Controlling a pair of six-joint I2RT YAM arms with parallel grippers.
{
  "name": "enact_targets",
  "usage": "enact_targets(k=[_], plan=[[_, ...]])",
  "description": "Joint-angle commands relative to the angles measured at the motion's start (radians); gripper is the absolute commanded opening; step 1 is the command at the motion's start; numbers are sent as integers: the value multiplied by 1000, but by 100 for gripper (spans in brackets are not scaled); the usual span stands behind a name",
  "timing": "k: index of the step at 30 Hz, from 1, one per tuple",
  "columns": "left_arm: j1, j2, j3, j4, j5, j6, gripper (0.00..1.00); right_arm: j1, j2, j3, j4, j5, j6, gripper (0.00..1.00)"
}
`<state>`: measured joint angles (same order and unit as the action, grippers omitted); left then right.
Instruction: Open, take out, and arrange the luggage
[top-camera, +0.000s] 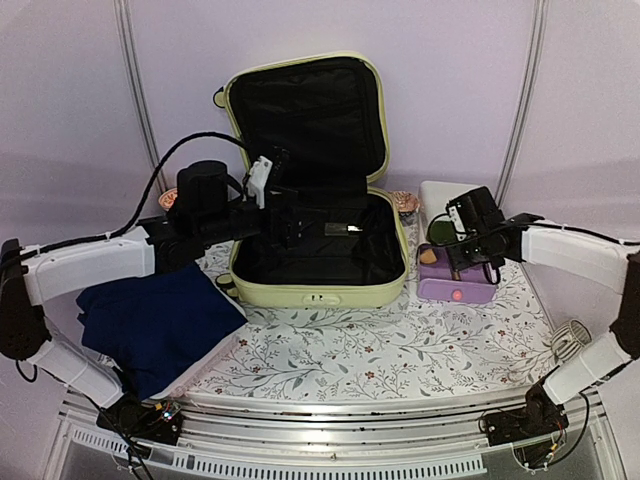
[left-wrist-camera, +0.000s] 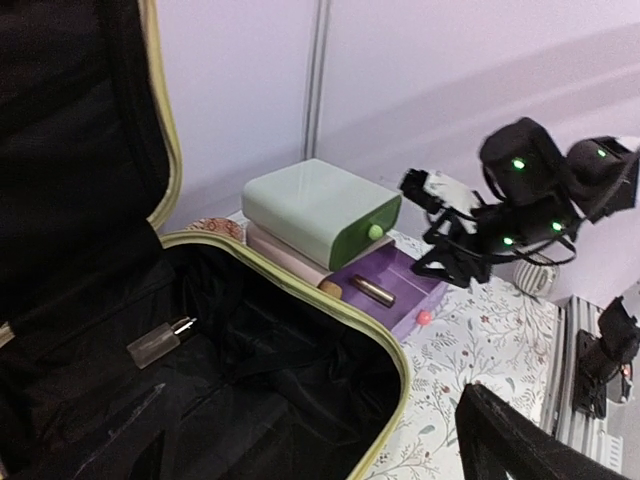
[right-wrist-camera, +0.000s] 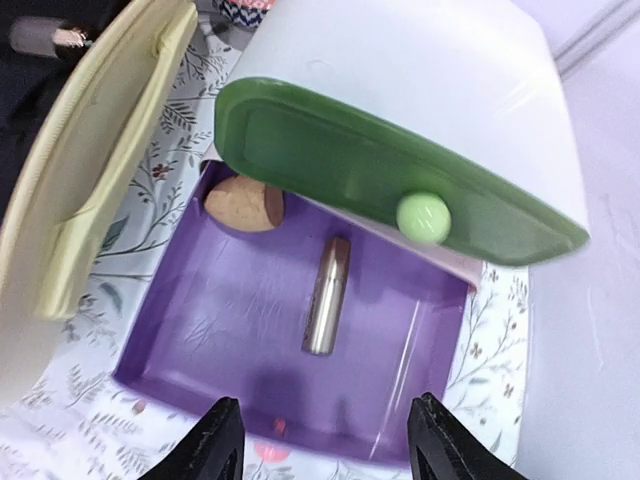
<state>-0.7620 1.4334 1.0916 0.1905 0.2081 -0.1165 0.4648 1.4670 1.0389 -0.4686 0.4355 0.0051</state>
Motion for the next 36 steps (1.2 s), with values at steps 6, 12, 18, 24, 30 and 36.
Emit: enact_targets(k=[6,12,18,24,30,36], plan=[[52,-83,-95,77,-303,-271,98,3,-411,-499,322,-334,449,49],[64,-62,-66,-3,-250,-268,98,2,-476,-673,540,-359,659,29],[65,-73,-86,-10,-249,-272,98,-18,-483,-759,674,-396,826,33],[66,-84,-110,10,-239,-268,98,-177,-463,-911,966,-612,1056,33],[69,-86,-120,13,-242,-260,98,-319,-312,-918,1121,-824,1099,37],[70,-91,-139,11,-237,-267,98,-406,-180,-881,1209,-900,1106,36]])
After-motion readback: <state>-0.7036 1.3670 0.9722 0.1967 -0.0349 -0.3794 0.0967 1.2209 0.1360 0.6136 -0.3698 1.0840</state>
